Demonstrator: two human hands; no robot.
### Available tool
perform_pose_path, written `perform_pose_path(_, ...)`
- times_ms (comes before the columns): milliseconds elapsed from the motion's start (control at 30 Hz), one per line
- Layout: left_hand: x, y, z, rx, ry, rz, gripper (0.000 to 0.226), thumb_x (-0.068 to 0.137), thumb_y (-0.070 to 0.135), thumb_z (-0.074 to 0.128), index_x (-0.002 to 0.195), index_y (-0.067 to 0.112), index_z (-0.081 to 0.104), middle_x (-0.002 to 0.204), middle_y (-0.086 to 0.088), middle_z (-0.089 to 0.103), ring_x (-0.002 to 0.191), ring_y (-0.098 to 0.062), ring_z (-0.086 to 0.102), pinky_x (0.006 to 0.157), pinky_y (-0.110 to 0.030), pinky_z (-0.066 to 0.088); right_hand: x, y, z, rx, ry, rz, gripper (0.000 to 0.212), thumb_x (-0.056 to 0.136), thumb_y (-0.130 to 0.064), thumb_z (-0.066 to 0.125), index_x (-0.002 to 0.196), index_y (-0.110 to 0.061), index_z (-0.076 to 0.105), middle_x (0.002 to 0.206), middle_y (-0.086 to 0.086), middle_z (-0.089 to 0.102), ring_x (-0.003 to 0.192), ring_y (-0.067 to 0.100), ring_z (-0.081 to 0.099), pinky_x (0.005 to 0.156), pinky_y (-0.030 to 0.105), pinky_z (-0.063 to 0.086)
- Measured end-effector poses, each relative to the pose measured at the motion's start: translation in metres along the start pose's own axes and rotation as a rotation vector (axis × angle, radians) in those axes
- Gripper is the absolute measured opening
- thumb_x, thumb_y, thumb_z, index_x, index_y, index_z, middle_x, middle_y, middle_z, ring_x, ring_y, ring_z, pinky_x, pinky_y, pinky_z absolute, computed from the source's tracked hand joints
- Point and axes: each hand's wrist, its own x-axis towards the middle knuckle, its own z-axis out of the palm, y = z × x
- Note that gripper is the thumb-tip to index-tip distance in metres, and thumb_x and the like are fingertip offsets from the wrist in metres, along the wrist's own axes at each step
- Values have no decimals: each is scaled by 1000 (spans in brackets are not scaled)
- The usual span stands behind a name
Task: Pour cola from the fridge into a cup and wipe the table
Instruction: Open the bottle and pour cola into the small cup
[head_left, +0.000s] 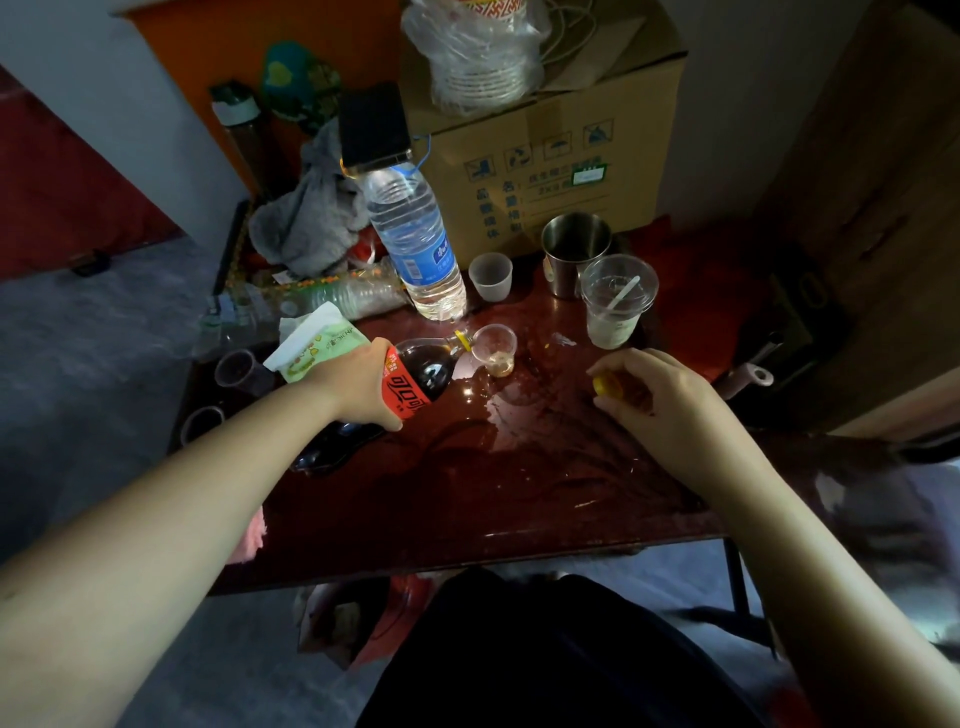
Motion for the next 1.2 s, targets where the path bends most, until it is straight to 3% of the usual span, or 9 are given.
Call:
perform_pose_path(300, -13, 3, 5, -104, 58, 5, 82, 44, 46, 86, 111, 23, 44, 100, 7, 59, 92, -21, 61, 80, -44, 54, -2, -5, 4, -12, -11, 1, 25, 83, -24, 69, 107, -28, 63, 101, -15, 54, 88, 4, 54, 70, 6, 37)
perform_pose_path(600, -35, 13, 12, -283, 219, 31, 95, 60, 39, 86, 136, 20, 32, 127, 5, 50, 106, -18, 56, 90, -35, 47, 14, -23, -4, -21, -35, -54, 27, 83, -24, 68, 108, -31, 63, 102, -12, 56, 87, 2, 53, 70, 4, 37)
perform_pose_path(800, -50, 20, 16, -492, 337, 122, 80, 56, 37, 86, 121, 29, 41, 112, 17, 52, 103, -5, 54, 85, -28, 47, 39, -52, -14, -43, -46, -159, 26, 83, -26, 69, 108, -30, 62, 105, -11, 59, 88, 2, 56, 73, 9, 41)
perform_pose_path(967, -65, 27, 21, -592, 451, 180, 81, 54, 37, 85, 121, 32, 41, 115, 18, 54, 106, -3, 55, 90, -31, 48, 61, -83, -21, -37, -49, -260, 28, 83, -22, 69, 111, -26, 63, 106, -12, 58, 88, -2, 54, 75, 1, 36)
perform_pose_path(1200, -82, 35, 22, -657, 551, 207, 85, 57, 33, 88, 128, 30, 42, 118, 16, 53, 109, -1, 52, 89, -24, 45, 79, -120, -20, -16, -126, -395, 25, 85, -20, 68, 110, -20, 64, 106, -6, 66, 91, 4, 60, 79, 15, 46)
